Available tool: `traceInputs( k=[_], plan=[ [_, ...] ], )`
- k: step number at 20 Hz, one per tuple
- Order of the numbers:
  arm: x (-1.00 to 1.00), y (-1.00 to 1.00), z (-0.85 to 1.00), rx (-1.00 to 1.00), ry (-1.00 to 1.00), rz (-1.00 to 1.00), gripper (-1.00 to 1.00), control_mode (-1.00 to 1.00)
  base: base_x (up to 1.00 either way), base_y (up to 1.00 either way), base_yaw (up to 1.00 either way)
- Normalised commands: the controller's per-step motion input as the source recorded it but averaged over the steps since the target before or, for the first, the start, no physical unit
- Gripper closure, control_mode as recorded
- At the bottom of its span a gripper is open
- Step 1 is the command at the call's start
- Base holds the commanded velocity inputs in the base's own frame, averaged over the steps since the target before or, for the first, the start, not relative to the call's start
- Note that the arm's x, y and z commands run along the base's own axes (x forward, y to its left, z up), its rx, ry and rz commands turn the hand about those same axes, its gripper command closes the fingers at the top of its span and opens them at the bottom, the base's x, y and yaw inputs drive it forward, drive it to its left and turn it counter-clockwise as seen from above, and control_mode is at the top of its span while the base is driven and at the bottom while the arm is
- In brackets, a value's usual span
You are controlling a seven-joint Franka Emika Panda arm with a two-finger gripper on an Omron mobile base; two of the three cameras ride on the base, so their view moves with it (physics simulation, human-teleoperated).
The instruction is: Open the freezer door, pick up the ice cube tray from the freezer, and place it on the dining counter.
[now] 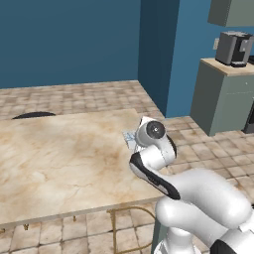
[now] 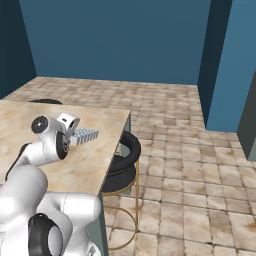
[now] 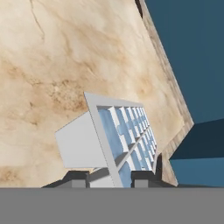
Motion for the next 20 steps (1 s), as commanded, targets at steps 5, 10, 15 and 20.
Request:
traceInputs(
  k=[5,10,15,20],
  plan=[
    [0.25,0.00,-0.23,0.00,0.02,0.00,1.00,-1.00,0.00,0.00,0.00],
    [0.23,0.00,-0.25,0.00,0.00,0.00,1.00,-1.00,0.00,0.00,0.00],
    [0.22,0.00,-0.22,0.00,0.01,0.00,1.00,-1.00,0.00,0.00,0.00],
    [0.24,0.00,-0.20,0.00,0.01,0.00,1.00,-1.00,0.00,0.00,0.00]
  ],
)
